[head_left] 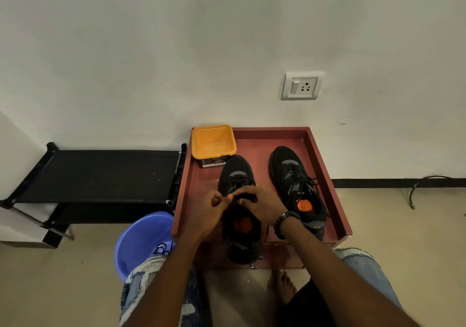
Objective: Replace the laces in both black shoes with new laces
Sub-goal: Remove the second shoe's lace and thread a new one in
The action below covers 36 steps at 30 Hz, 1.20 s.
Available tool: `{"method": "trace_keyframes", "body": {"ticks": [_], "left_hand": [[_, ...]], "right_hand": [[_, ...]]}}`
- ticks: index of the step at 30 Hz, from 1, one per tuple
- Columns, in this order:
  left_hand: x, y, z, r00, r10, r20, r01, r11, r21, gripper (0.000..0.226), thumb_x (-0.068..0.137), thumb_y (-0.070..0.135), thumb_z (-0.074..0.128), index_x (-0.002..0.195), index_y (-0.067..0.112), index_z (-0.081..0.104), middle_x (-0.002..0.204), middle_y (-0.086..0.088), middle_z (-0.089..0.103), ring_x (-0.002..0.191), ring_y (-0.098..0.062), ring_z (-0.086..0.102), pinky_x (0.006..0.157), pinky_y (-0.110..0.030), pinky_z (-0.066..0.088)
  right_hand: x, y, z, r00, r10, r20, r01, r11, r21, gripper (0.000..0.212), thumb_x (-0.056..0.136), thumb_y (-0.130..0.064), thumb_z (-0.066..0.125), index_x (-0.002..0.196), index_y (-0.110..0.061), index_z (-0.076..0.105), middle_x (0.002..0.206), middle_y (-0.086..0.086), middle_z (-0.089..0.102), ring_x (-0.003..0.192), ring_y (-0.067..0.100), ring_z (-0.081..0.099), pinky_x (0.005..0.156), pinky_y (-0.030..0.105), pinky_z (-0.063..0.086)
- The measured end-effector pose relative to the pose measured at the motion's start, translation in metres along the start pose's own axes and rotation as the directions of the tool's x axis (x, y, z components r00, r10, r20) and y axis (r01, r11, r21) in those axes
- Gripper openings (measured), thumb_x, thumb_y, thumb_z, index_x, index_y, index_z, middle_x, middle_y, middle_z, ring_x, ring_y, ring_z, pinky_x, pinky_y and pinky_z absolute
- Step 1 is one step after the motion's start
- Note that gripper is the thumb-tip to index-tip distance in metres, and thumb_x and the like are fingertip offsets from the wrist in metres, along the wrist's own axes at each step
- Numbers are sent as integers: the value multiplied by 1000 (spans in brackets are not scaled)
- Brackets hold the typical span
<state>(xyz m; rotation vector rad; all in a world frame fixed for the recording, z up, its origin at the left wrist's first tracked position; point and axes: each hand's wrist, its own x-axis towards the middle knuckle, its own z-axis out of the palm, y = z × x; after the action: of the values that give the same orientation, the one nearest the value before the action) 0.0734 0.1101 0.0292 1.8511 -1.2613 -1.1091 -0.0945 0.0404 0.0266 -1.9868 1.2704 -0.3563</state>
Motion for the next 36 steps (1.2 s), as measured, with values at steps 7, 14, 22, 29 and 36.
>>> {"method": "trace_keyframes", "body": {"ticks": [7, 14, 22, 29, 36], "left_hand": [[2, 0, -3, 995, -34, -92, 32, 999, -24, 19, 105, 25, 44, 92, 12, 52, 92, -10, 63, 80, -26, 65, 66, -37, 58], [1, -5, -7, 957, -217, -191, 167, 955, -246, 24, 106, 28, 42, 106, 6, 51, 102, -10, 65, 89, -24, 66, 72, -41, 61], [3, -10, 5, 999, -19, 50, 28, 984, -177, 49, 93, 43, 62, 134, 24, 42, 126, 4, 52, 105, -4, 54, 80, -21, 47], [-2, -18, 26, 998, 4, 71, -9, 998, 68, 72, 91, 18, 66, 150, 22, 25, 148, -9, 36, 128, -20, 45, 100, -30, 44], [-40, 28, 31, 853, 439, -281, -311, 862, 401, 39, 90, 32, 67, 124, 22, 51, 123, 5, 41, 106, -7, 46, 86, -20, 38]], "right_hand": [[5, 4, 2, 1000, 21, -11, -21, 999, 27, 18, 89, -34, 69, 104, -45, 71, 114, -3, 65, 108, 12, 58, 95, 28, 46], [-3, 8, 2, 999, 12, -38, -9, 995, 98, 24, 91, -26, 69, 114, -34, 70, 116, -4, 61, 111, 11, 54, 98, 24, 44], [-23, 22, 1, 983, 181, 33, -184, 952, 246, 69, 85, -23, 76, 143, -28, 39, 142, -2, 50, 128, 14, 49, 105, 30, 45], [-32, 17, 23, 977, 213, 0, -213, 977, 23, 65, 98, -28, 56, 155, -19, 25, 152, 4, 33, 135, 23, 41, 111, 30, 33], [-46, 17, -28, 960, 151, -236, -155, 988, -2, 43, 93, -33, 61, 134, -26, 49, 129, 1, 53, 115, 20, 56, 96, 37, 49]]}}
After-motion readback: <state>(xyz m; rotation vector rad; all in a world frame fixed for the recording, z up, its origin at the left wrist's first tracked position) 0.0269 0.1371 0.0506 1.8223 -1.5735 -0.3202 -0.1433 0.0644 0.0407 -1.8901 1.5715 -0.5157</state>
